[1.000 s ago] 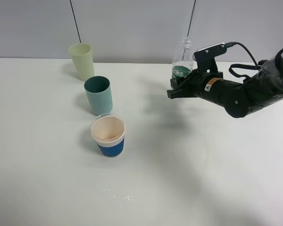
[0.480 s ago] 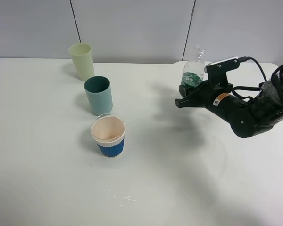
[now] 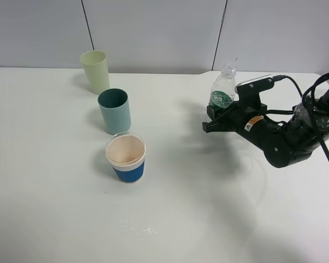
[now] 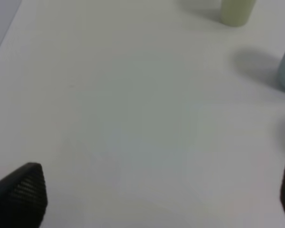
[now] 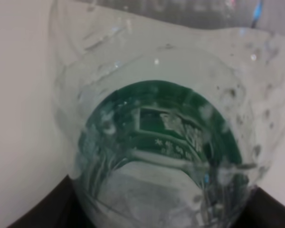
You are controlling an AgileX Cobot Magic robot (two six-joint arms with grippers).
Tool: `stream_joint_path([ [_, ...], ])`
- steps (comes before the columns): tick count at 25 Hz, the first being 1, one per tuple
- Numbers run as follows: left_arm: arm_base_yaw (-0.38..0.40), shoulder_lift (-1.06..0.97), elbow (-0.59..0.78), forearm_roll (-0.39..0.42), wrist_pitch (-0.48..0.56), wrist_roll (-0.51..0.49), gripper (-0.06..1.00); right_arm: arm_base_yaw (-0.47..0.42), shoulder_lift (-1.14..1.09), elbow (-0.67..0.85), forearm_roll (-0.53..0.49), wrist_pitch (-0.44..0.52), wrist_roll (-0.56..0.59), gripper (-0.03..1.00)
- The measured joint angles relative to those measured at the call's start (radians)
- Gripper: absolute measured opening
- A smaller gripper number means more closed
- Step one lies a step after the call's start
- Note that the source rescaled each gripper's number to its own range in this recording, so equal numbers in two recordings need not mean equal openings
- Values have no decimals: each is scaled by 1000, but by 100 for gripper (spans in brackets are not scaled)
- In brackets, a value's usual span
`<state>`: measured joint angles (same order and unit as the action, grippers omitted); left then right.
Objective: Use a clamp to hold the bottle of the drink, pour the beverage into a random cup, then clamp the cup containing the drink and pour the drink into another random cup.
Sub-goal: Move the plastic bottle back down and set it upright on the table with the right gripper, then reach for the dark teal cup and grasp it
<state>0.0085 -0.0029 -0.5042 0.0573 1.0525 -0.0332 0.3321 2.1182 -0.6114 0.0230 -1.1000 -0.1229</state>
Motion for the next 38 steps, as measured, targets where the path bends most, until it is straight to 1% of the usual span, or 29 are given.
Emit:
stream_joint_path([
  [9,0,0,0,0,0,0,100,0,0,0,0,0,0,1],
  [10,0,0,0,0,0,0,100,0,0,0,0,0,0,10],
  [11,0,0,0,0,0,0,100,0,0,0,0,8,0,21],
  [14,0,0,0,0,0,0,100,0,11,1,-1,45,0,73],
  [15,0,0,0,0,0,0,100,0,11,1,-1,47,0,83],
  [16,0,0,0,0,0,0,100,0,11,1,-1,47,0,90],
  [17,0,0,0,0,0,0,100,0,9,1,-1,47,0,94],
  [20,0,0,0,0,0,0,100,0,-18,2,-1,54,0,98],
  [24,0,0,0,0,0,0,100,0,-100,3,-1,64,0,99],
  [28,0,0,0,0,0,0,100,0,-212,4,-1,132,-31,99],
  [31,0,0,0,0,0,0,100,0,-310,5,5,218,-83,99],
  [33,0,0,0,0,0,0,100,0,-375,6,33,275,-136,99],
  [36,0,0,0,0,0,0,100,0,-472,7,70,328,-212,99],
  [38,0,0,0,0,0,0,100,0,-540,7,77,339,-248,99],
])
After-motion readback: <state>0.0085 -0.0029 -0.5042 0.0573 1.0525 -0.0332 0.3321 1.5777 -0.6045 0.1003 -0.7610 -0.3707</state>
